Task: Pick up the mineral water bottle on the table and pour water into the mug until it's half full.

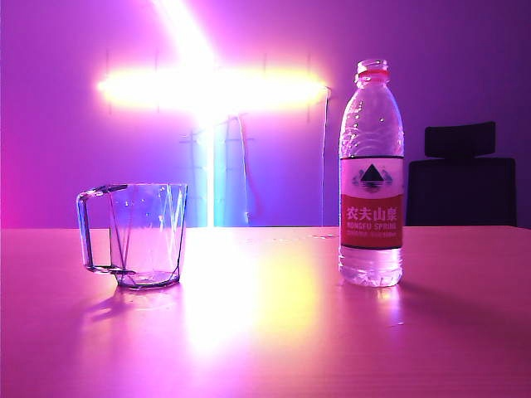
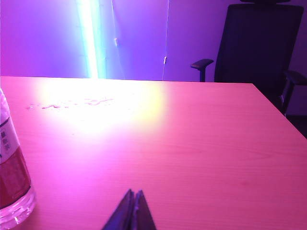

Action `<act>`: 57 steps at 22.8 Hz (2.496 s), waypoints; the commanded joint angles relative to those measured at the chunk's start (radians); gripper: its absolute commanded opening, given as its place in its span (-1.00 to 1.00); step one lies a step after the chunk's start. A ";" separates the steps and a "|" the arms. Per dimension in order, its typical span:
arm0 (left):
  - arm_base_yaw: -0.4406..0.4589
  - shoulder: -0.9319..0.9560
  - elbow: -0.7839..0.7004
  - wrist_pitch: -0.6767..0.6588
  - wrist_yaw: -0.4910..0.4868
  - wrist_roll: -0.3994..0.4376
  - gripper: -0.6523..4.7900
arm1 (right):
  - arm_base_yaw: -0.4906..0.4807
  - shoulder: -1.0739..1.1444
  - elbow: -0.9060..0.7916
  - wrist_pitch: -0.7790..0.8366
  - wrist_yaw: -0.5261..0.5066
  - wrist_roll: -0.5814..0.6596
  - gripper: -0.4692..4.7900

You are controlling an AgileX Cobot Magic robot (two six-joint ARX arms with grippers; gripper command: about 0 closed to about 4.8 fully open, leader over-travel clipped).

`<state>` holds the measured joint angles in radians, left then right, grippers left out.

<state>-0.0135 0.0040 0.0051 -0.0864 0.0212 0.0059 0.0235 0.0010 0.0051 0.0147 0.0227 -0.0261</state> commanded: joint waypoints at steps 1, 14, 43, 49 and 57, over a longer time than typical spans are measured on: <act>0.000 0.002 0.004 0.013 0.002 -0.003 -0.77 | 0.000 -0.001 -0.004 0.004 0.000 0.003 -0.84; -0.281 0.002 0.004 0.013 -0.001 -0.003 -0.77 | 0.001 -0.001 -0.003 0.006 -0.159 0.246 -0.81; -0.667 0.068 0.004 0.013 0.002 -0.003 -0.77 | 0.380 1.394 0.178 1.171 -0.109 0.052 1.00; -0.667 0.068 0.004 0.013 0.002 -0.003 -0.77 | 0.380 1.639 0.267 1.348 -0.099 0.052 1.00; -0.667 0.068 0.004 0.013 0.002 -0.003 -0.77 | 0.380 1.724 0.359 1.350 -0.108 0.052 1.00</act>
<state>-0.6807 0.0715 0.0051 -0.0864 0.0227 0.0059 0.4023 1.7248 0.3565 1.3453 -0.0826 0.0288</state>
